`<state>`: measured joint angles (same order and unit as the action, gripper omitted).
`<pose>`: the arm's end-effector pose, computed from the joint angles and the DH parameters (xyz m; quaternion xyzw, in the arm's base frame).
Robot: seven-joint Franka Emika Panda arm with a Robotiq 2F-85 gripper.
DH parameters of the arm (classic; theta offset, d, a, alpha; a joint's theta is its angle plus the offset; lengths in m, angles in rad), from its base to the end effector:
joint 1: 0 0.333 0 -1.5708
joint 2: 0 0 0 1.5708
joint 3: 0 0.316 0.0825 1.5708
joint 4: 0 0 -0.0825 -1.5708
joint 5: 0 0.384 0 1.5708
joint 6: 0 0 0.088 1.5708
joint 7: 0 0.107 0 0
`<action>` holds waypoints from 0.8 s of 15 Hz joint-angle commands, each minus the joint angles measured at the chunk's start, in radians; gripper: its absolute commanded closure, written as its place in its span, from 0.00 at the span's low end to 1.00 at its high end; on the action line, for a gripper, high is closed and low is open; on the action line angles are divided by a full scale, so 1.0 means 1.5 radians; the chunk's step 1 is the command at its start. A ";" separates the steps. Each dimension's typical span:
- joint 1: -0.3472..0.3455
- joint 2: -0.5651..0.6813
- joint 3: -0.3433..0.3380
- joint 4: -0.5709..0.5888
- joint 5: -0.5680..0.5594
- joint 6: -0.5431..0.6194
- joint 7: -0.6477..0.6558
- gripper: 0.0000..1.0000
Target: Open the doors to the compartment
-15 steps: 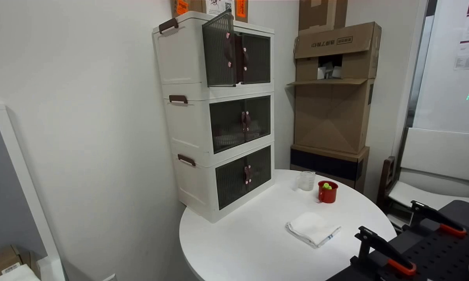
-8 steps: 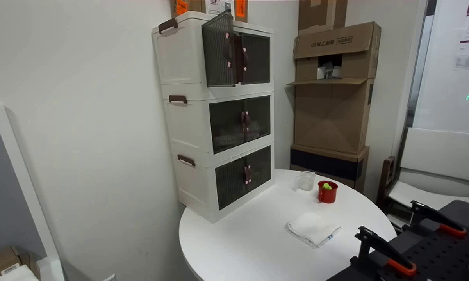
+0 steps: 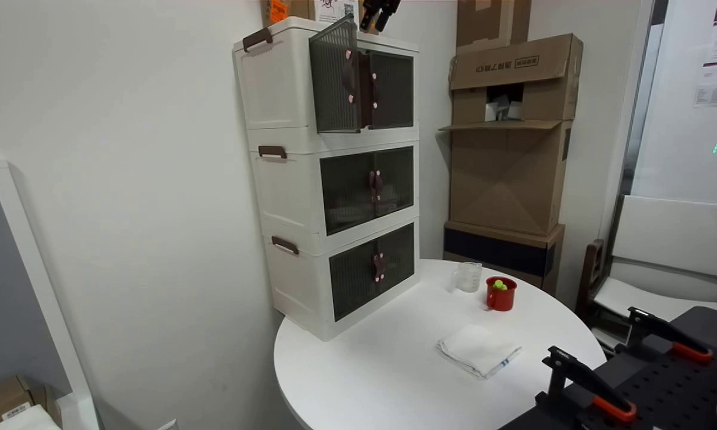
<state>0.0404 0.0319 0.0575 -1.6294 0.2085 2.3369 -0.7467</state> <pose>0.6148 0.0631 0.6656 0.8737 0.3448 0.3429 0.0145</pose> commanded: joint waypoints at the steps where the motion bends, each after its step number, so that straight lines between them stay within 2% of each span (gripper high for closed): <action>1: -0.027 -0.026 -0.021 -0.036 0.022 -0.058 -0.112 0.00; 3: -0.043 -0.029 -0.038 -0.054 0.050 -0.060 -0.152 0.00; 5: -0.057 -0.026 -0.052 -0.075 0.105 -0.028 -0.206 0.00; 7: -0.069 -0.015 -0.062 -0.085 0.184 -0.001 -0.280 0.00; 8: -0.075 -0.004 -0.065 -0.083 0.252 0.005 -0.349 0.00; 12: -0.095 0.047 -0.066 -0.052 0.438 -0.047 -0.544 0.00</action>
<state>-0.0853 0.0508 -0.0418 -1.7473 0.7075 2.3140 -1.3810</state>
